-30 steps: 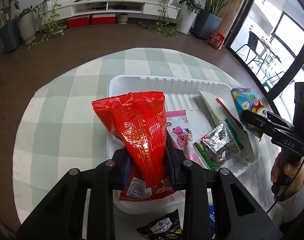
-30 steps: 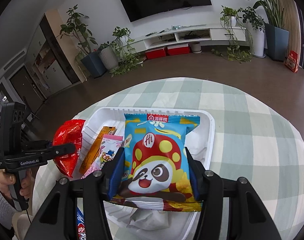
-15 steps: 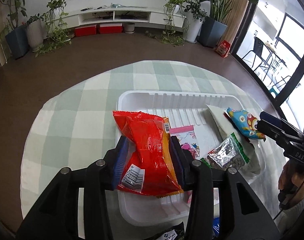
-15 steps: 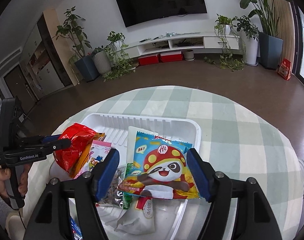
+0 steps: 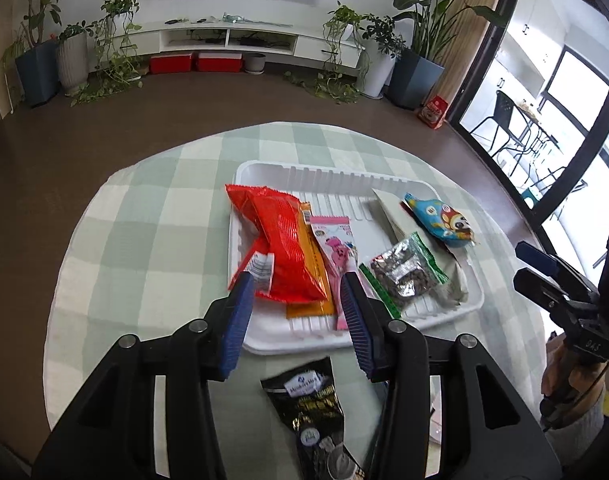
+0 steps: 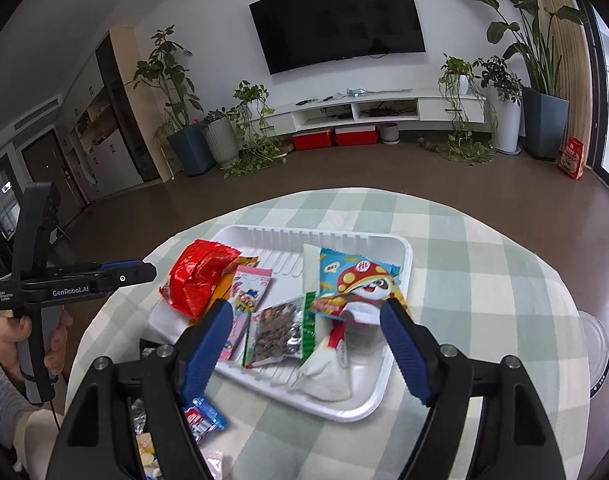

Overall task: Organize snacks
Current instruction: 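Withdraw both tools from the tray toward the remaining snacks, then grasp the black packet with the left tool while the right tool grasps the clear pink packet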

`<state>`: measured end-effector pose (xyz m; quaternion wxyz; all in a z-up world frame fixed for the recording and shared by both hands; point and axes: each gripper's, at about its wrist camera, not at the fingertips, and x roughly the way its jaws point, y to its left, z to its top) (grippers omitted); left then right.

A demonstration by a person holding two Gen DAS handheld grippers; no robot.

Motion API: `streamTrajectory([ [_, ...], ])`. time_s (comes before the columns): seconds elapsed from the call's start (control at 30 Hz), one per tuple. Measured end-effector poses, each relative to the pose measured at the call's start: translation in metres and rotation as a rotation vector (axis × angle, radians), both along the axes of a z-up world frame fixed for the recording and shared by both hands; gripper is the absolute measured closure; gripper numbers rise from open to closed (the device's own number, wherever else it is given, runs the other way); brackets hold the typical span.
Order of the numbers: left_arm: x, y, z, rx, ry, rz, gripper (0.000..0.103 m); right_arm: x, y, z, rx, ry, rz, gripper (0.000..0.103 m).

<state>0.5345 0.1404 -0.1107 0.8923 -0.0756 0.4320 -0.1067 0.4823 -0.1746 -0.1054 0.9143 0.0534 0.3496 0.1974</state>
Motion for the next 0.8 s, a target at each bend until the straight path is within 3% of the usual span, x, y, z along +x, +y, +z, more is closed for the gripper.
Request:
streamTrajectory([
  [0.37, -0.084, -0.008, -0.017, -0.03, 0.065, -0.015, 0.06, -0.08, 0.038, -0.016, -0.076, 0.033, 0.115, 0.024],
  [0.8, -0.134, -0.007, -0.044, -0.068, 0.126, 0.001, 0.06, -0.127, 0.051, -0.059, -0.162, 0.136, 0.174, 0.024],
])
